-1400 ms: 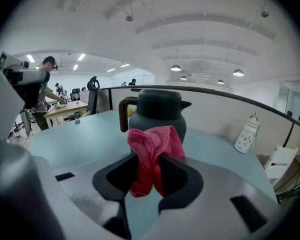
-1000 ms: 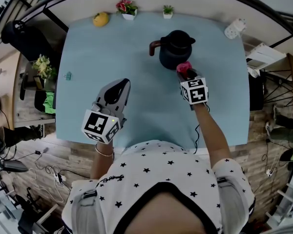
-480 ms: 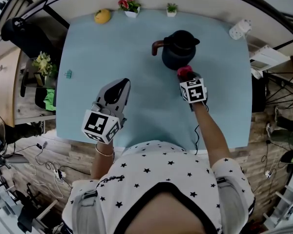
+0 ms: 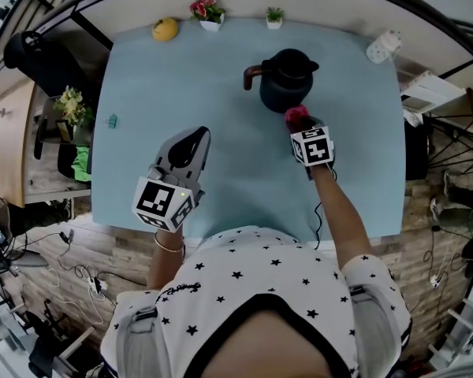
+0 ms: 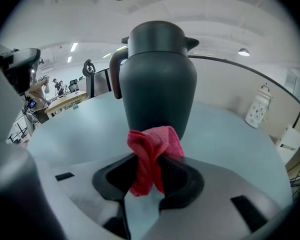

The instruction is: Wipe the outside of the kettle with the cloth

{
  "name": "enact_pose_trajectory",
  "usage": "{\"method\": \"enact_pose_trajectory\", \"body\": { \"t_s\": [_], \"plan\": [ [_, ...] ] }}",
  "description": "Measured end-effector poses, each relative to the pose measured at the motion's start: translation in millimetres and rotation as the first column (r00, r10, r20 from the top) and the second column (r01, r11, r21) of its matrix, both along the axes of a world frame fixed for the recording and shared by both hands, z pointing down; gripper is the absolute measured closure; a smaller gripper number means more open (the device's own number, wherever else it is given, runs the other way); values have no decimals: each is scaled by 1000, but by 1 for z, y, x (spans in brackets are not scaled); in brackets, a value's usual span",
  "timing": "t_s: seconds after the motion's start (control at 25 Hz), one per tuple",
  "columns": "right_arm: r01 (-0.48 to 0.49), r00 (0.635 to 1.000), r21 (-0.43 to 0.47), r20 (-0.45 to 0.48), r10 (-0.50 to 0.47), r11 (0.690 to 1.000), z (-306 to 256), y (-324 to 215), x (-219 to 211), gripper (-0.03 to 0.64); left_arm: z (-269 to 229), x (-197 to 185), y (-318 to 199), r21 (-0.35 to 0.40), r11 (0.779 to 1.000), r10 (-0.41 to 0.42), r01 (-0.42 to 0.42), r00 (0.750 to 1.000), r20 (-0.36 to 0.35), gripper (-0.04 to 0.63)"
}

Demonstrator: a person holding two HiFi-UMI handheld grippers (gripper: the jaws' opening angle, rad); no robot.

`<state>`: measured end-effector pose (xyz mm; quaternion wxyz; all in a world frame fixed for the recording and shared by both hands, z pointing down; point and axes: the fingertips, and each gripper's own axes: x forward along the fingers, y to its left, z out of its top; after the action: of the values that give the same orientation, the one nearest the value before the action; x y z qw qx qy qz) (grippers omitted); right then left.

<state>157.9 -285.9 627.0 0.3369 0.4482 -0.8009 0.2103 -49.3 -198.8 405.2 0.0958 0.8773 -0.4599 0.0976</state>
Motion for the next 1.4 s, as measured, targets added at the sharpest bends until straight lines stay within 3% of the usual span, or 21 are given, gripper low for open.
{"method": "enact_pose_trajectory", "body": {
  "t_s": [0.16, 0.32, 0.68, 0.88, 1.4],
  "plan": [
    [-33, 999, 45, 30, 32, 998, -20, 7, 0, 488, -4, 0, 6, 12, 1000, 7, -7, 1000, -4, 563],
    [-67, 992, 130, 118, 51, 989, -62, 11, -8, 489, -9, 2, 11, 25, 1000, 18, -18, 1000, -8, 563],
    [-89, 975, 306, 219, 20, 948, -148, 7, -30, 489, -21, 2, 23, 57, 998, 34, -33, 999, -16, 563],
    [-118, 972, 378, 232, 30, 918, -178, 1, -33, 489, -24, -6, 28, 62, 998, 24, -23, 1000, -16, 563],
    [-119, 978, 359, 203, 47, 926, -159, -8, -43, 489, -22, -18, 26, 54, 998, 14, -13, 1000, -18, 563]
  ]
}}
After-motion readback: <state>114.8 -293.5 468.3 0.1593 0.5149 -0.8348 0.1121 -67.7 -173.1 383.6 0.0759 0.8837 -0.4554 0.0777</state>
